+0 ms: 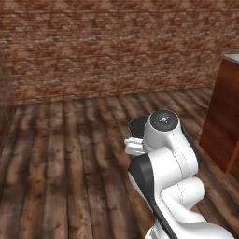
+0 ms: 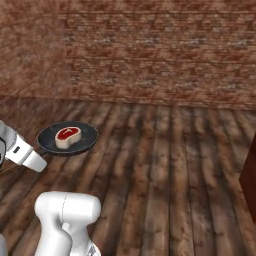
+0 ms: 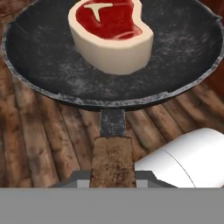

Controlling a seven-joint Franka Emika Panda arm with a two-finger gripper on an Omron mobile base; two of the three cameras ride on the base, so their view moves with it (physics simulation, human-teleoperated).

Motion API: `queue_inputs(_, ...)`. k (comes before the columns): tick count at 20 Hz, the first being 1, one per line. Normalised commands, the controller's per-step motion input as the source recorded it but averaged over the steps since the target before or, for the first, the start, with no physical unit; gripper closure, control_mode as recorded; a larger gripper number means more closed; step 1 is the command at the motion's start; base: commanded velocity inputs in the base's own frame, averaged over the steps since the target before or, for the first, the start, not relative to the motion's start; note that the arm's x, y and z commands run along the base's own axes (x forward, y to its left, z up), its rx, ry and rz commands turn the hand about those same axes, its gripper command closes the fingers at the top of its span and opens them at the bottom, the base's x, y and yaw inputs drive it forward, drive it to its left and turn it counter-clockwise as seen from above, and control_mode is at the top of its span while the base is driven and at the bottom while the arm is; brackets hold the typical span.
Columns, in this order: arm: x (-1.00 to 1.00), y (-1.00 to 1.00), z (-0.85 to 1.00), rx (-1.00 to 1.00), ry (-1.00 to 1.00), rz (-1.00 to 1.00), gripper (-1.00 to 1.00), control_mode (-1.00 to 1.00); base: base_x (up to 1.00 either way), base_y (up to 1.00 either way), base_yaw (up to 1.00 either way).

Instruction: Pick up the pan with the steak in it and place it on the dining table. Then place the steak on the plate.

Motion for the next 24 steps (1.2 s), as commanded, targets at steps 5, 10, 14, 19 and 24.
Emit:
queue_inputs(5,0.0,0.0,0.0,0.0,0.0,0.0,1.0,1.0,1.0,0.01,0.0)
queue_inputs(10,0.0,0.0,0.0,0.0,0.0,0.0,1.0,1.0,1.0,0.01,0.0)
queue_inputs(14,0.0,0.0,0.0,0.0,0.0,0.0,1.0,1.0,1.0,0.01,0.0)
queue_inputs(19,0.0,0.0,0.0,0.0,0.0,0.0,1.0,1.0,1.0,0.01,0.0)
queue_inputs(24,0.0,0.0,0.0,0.0,0.0,0.0,1.0,1.0,0.62,0.0,0.0)
